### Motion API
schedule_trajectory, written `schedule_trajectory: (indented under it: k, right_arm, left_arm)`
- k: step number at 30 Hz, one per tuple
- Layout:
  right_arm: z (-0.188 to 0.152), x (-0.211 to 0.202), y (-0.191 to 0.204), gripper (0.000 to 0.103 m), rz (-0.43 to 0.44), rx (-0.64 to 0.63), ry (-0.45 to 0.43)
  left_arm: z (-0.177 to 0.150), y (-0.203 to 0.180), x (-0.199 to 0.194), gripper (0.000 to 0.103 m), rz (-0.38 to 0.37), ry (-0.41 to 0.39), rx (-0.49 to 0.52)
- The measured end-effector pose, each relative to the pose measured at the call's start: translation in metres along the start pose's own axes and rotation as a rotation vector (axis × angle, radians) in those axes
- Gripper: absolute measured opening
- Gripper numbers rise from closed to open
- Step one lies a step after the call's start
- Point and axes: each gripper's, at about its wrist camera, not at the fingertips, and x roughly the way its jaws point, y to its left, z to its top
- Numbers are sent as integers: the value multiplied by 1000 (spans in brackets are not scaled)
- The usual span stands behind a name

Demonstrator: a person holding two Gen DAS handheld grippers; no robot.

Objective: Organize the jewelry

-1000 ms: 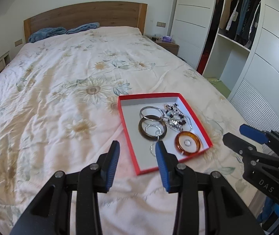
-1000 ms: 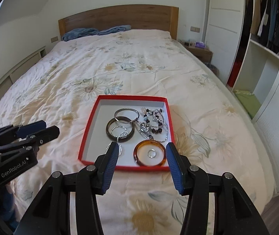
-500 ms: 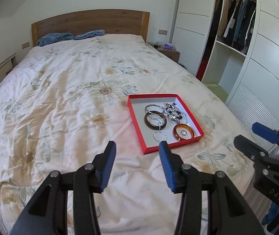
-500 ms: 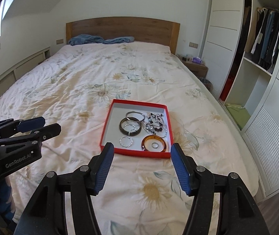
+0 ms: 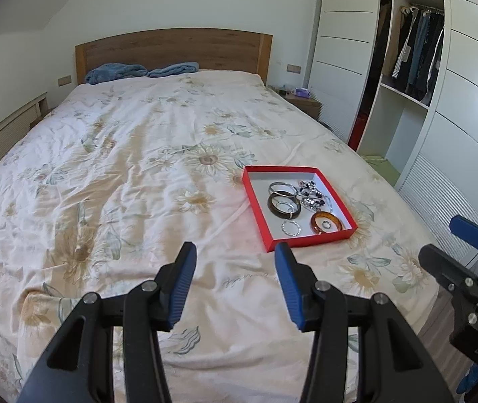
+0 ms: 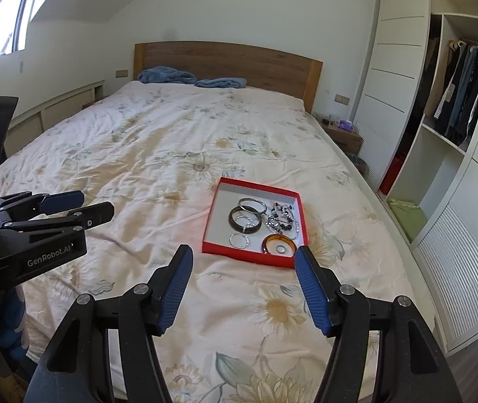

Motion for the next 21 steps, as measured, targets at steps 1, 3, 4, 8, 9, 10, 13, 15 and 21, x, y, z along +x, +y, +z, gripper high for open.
schedule_trajectory:
  k: [1,3,4,8,9,10,13,15,21]
  right_arm:
    - [-1,-1,1,63,1,0,0]
    - [-3,-5,4,63,6,-1,-2]
    - [-4,-6,5,63,7,-2,-2]
    - [-8,-10,10,63,20,-9,-2]
    - [-9,-10,11,63,22,-12,-1]
    - [-10,-10,12,63,24,-15,0]
    - [-13,-11,16,63,30,-19,4]
    - [-15,-10,17,63,36,-19,10]
    - [-20,-3,19,74,53,-15,38]
  left_arm:
    - [-1,1,-1,47,4,0,0]
    - [-4,3,-4,47,17,-1,-2]
    - [-6,4,-6,47,27,-1,-2]
    - [-13,10,-8,47,65,5,-14]
    - [-15,11,-9,47,67,8,-17]
    - [-17,13,-9,47,66,10,-21]
    - [-24,18,-9,47,65,20,-30]
    - [-28,19,-10,47,62,17,-30]
    - [-34,22,-10,47,60,28,-36]
